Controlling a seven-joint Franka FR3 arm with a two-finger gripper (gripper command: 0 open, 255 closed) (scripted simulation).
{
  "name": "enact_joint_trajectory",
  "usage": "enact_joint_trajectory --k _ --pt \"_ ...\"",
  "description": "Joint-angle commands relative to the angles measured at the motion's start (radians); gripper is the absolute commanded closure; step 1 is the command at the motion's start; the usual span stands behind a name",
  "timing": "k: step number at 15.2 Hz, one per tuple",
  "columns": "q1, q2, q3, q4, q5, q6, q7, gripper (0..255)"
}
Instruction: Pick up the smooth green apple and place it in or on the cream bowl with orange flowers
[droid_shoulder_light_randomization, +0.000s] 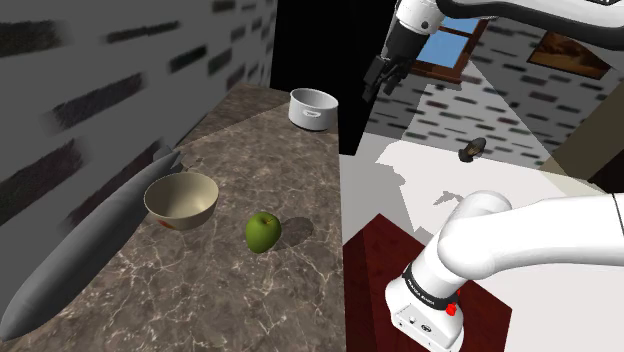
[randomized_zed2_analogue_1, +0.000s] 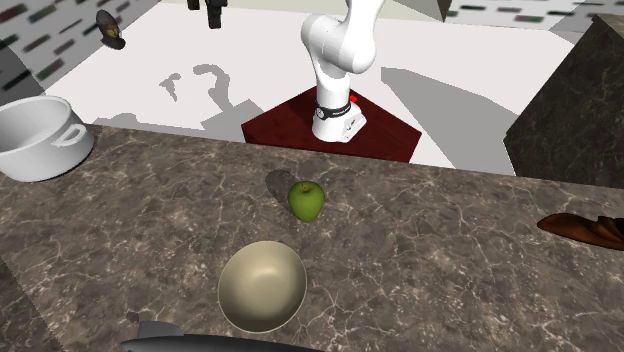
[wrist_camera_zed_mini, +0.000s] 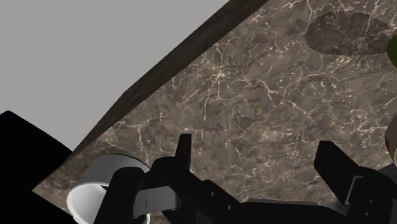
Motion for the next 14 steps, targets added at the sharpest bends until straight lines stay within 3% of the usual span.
enact_joint_trajectory --k 1,14 --pt "0.0 0.0 0.0 0.0 0.0 0.0 0.0 0" --pt "0.066 0.18 0.249 -0.088 0.116 0.123 0.303 0"
